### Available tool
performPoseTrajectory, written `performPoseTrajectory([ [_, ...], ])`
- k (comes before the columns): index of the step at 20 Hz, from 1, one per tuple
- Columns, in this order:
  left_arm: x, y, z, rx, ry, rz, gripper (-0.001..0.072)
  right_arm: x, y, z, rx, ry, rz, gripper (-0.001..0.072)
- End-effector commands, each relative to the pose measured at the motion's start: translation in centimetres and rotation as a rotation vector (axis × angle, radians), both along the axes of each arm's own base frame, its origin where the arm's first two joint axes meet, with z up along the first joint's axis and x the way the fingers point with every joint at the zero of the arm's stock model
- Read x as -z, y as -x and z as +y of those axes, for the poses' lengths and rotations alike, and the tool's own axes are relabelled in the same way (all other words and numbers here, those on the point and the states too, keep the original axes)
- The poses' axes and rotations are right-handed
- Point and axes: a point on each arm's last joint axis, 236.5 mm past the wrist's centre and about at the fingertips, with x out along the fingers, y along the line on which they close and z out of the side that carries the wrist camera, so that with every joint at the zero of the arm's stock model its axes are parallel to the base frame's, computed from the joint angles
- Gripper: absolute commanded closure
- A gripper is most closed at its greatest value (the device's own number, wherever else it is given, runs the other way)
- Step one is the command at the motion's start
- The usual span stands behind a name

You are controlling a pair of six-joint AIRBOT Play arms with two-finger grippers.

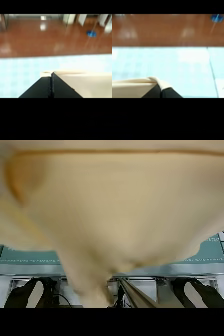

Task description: Fold the shirts.

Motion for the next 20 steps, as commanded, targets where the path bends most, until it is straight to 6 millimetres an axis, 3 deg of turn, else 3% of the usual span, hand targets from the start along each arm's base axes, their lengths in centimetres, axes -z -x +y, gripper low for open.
performPoseTrajectory([
  [1,7.0,-5.2,1.7,0.047,0.030,0.296,0.0690,7.6,-4.3,0.1,-0.109,-0.064,0.332,0.0685],
  [4,14.0,-12.8,3.0,0.090,0.121,0.498,0.0690,14.7,-10.8,-1.4,-0.129,-0.150,0.546,0.0685],
  [7,21.3,-20.2,1.1,0.178,0.167,0.635,0.0690,21.8,-15.8,-1.2,-0.180,-0.267,0.707,0.0684],
  [9,25.5,-24.7,-0.9,0.205,0.188,0.666,0.0689,24.8,-19.3,-1.6,-0.166,-0.309,0.700,0.0684],
  [11,28.2,-29.3,-2.4,0.188,0.210,0.621,0.0689,26.0,-23.9,-2.7,-0.114,-0.325,0.583,0.0684],
  [15,29.1,-37.1,-4.9,0.120,0.254,0.398,0.0689,26.1,-31.2,-3.5,-0.047,-0.320,0.349,0.0684],
  [20,29.2,-42.8,-7.0,0.046,0.282,0.178,0.0688,28.1,-36.9,-2.0,-0.033,-0.288,0.206,0.0684],
])
